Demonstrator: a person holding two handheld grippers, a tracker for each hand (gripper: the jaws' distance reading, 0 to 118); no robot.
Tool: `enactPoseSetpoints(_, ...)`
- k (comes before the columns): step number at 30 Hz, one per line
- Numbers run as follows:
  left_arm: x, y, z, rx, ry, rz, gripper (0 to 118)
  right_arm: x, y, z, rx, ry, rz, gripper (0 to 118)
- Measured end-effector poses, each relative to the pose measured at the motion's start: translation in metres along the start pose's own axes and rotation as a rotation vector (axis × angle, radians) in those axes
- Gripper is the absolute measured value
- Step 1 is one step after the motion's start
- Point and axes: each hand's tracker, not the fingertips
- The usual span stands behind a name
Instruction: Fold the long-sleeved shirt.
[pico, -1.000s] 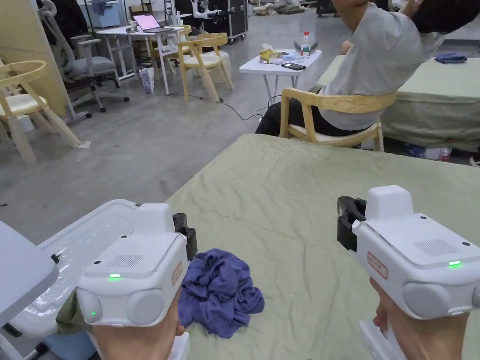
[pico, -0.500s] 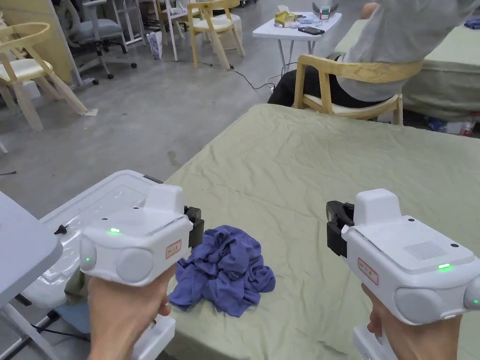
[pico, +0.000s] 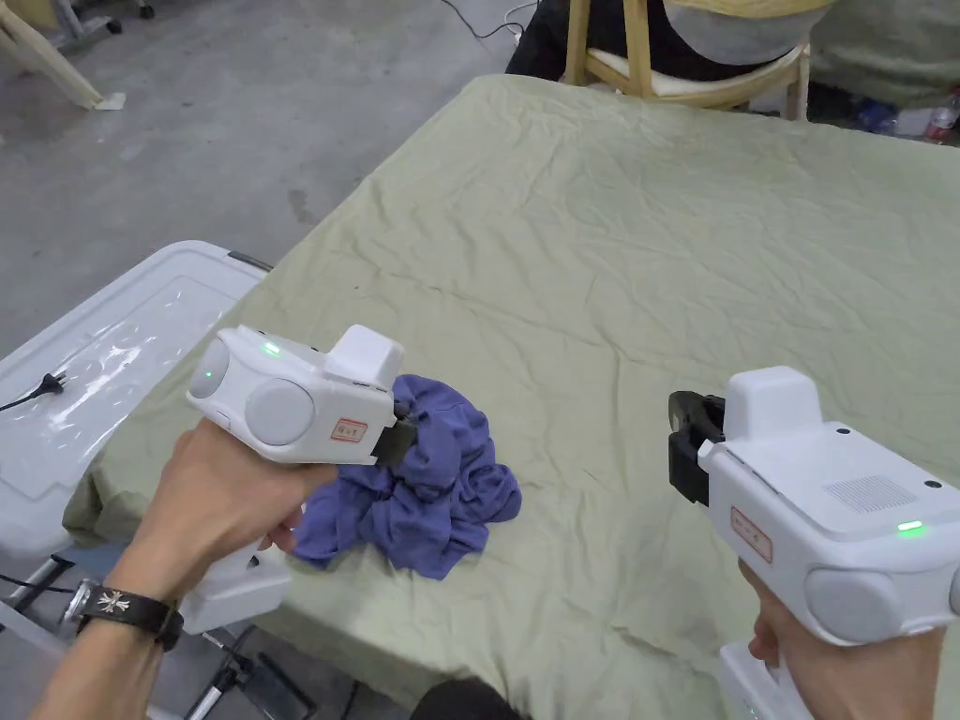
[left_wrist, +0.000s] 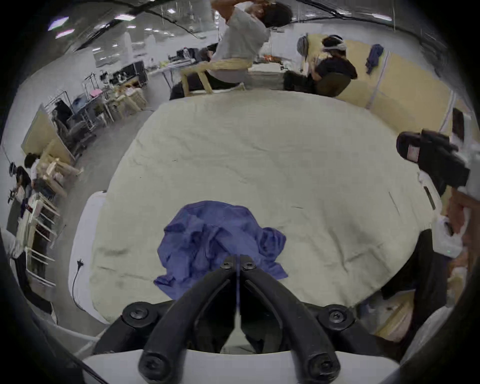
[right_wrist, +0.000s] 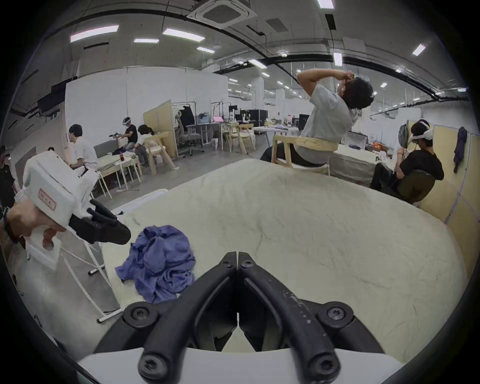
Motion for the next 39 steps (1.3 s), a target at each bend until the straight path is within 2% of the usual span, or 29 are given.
enactPoseSetpoints(2, -0.006, 0.005, -0.010, 0.008, 0.013, 0.012, 63, 0.005, -0.003, -0.006, -0.013, -0.002, -0.014, 1)
enactPoseSetpoints(4, -0.009, 0.008, -0.023, -0.022, -0.035, 0.052, 66, 0.008, -0.007, -0.010, -0.022, -0.003, -0.023, 1)
enactPoseSetpoints(10, -0.014, 0.006, -0.077, -0.062, -0.025, 0.059, 66, 0.013, -0.018, -0.019, -0.061, -0.012, -0.025, 1)
enactPoseSetpoints(14, -0.023, 0.001, -0.113, -0.098, -0.064, 0.116, 66, 0.019, -0.022, -0.022, -0.078, -0.021, -0.035, 1)
enactPoseSetpoints(15, -0.023, 0.000, -0.121, -0.107, -0.035, 0.117, 65, 0.021, -0.023, -0.023, -0.081, -0.023, -0.040, 1)
enactPoseSetpoints(16, -0.022, -0.001, -0.127, -0.130, 0.029, 0.107, 58, 0.022, -0.024, -0.023, -0.085, -0.027, -0.044, 1)
enactPoseSetpoints(17, -0.022, -0.003, -0.131, -0.128, 0.041, 0.104, 42, 0.023, -0.024, -0.023, -0.088, -0.030, -0.045, 1)
enactPoseSetpoints(18, -0.023, -0.006, -0.134, -0.115, 0.017, 0.111, 36, 0.024, -0.025, -0.023, -0.091, -0.035, -0.046, 1)
enactPoseSetpoints(22, -0.017, -0.010, -0.132, -0.103, 0.014, 0.094, 21, 0.028, -0.025, -0.024, -0.093, -0.048, -0.053, 1)
enactPoseSetpoints(25, -0.018, -0.018, -0.132, -0.061, 0.009, 0.151, 18, 0.031, -0.025, -0.023, -0.090, -0.053, -0.073, 1)
enactPoseSetpoints(30, -0.013, -0.031, -0.110, 0.018, 0.043, 0.192, 17, 0.032, -0.021, -0.011, -0.078, -0.058, -0.063, 1)
enactPoseSetpoints(37, 0.014, -0.034, -0.039, 0.239, 0.114, 0.215, 17, 0.036, -0.008, 0.026, -0.006, -0.079, -0.062, 1)
enactPoseSetpoints(39, 0.024, -0.027, -0.017, 0.287, 0.123, 0.183, 17, 0.040, -0.005, 0.040, 0.020, -0.091, -0.071, 1)
